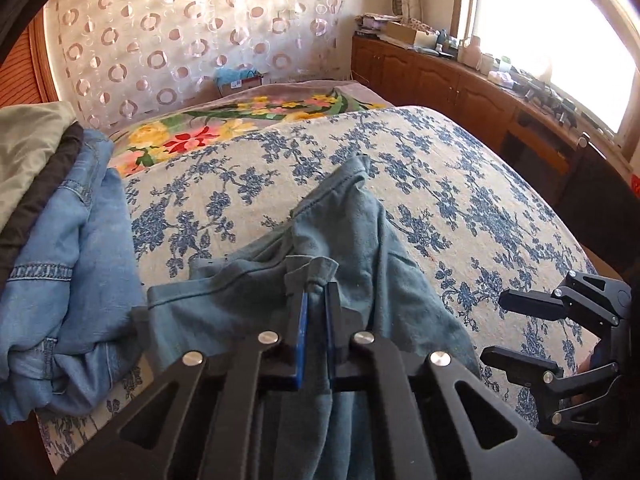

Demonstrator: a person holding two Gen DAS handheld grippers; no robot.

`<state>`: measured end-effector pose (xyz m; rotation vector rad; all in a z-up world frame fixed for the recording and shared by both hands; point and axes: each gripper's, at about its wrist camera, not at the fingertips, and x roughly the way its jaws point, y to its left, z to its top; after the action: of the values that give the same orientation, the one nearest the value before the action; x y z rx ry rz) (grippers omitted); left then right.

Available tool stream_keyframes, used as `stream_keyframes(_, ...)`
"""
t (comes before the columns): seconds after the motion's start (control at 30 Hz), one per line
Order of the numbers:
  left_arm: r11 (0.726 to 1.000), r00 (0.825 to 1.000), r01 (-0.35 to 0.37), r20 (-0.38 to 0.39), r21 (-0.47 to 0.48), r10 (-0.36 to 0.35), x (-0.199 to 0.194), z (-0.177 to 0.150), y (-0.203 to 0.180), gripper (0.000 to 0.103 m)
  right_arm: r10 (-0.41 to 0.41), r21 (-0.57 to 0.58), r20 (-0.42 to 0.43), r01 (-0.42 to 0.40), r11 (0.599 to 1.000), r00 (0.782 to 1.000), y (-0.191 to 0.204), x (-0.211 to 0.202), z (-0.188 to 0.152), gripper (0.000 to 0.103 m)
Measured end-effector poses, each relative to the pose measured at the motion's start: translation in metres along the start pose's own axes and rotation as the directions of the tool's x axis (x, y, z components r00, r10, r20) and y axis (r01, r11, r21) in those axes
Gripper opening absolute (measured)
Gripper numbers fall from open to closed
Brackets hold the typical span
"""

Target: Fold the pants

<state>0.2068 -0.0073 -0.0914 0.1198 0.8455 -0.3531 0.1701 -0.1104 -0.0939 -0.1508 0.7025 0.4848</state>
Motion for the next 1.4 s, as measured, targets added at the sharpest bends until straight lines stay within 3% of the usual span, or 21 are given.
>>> stream_keyframes(0.17,1.000,0.998,-0.004,0.055,-0.021,0.005,-0.017,0.002,0.012,0.001,0.000,-0.001,0.001,0.000,1.000,1.000,0.000,0.000,0.000,0.042)
stream_keyframes(0.37,0.996,0.993,-0.059,0.099,-0.072,0.066,-0.032,0.010,0.044,0.000,-0.001,-0.001,0.000,0.001,1.000,1.000,0.001,0.000,0.000,0.042)
stream_keyframes(0.73,0.977,0.980,-0.161,0.098,-0.143,0.176,-0.036,-0.001,0.091,0.000,-0.001,-0.002,0.000,0.001,1.000,1.000,0.001,0.000,0.000,0.042)
stream_keyframes(0.97,0.972,0.979,-0.180,0.069,-0.150,0.192,-0.025,-0.012,0.101,0.001,-0.001,-0.003,-0.003,0.001,1.000,1.000,0.000,0.000,0.000,0.042)
stream_keyframes(1.2,0.965,0.980,-0.183,0.047,-0.185,0.195,-0.029,-0.023,0.104,0.013,-0.001,-0.003,-0.002,0.001,1.000,1.000,0.001,0.000,0.000,0.042)
stream_keyframes(1.4,0.971,0.984,-0.154,0.063,-0.182,0.167,-0.040,-0.043,0.100,0.036,0.000,-0.003,-0.003,0.000,1.000,1.000,0.001,0.000,0.000,0.042)
